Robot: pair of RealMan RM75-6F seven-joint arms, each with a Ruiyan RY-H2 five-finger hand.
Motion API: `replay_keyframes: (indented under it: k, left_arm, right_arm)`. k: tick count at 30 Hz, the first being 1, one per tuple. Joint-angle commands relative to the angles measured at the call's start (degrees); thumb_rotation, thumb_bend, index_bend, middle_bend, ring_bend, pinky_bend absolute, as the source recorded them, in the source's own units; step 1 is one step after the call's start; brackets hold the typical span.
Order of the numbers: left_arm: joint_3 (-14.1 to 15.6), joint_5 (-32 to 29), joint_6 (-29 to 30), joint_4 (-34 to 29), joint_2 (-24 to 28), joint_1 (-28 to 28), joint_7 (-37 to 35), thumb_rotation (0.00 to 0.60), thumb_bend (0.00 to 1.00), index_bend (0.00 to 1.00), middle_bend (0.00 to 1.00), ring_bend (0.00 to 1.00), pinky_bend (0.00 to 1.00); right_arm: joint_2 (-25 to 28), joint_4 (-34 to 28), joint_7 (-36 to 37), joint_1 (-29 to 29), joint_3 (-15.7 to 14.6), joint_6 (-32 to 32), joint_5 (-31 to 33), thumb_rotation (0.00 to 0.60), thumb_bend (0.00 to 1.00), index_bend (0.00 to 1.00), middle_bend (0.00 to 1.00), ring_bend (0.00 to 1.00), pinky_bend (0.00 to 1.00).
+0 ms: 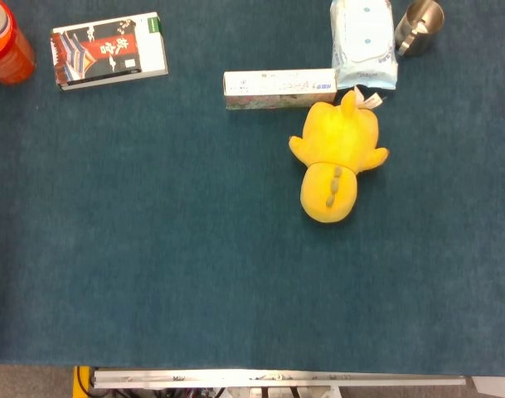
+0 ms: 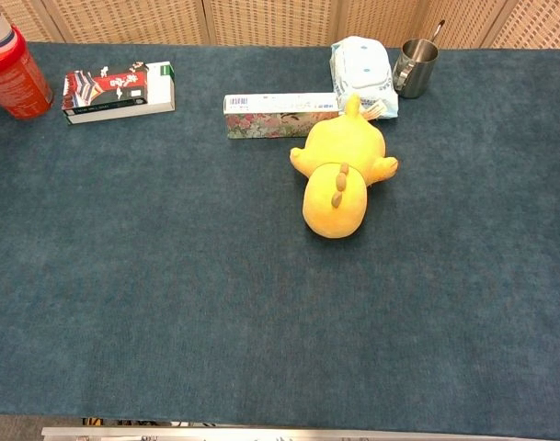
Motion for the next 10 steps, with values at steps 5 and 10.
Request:
replay_keyframes:
  k: [5,10]
  left_arm:
    - [0.5,1.0,0.0,-0.3,-0.4,-0.3,1.0,0.600,0.14,0.12,0.10,0.09,0.00]
    - [0.6,1.3,0.3,-0.6,-0.4,-0.4,1.2,0.600,0.14,0.12,0.10,0.09,0.00]
  right_arm:
    - [2.1,0.2,2.8,-7.0,-1.7,6.1,-1.5,0.578,0.00,0.00,0.00,0.00,0.00]
    - [2.6,0.1,3.5,-9.0,-1.3,7.9,-2.5,0.579,0.00,0.00,0.00,0.00,0.00]
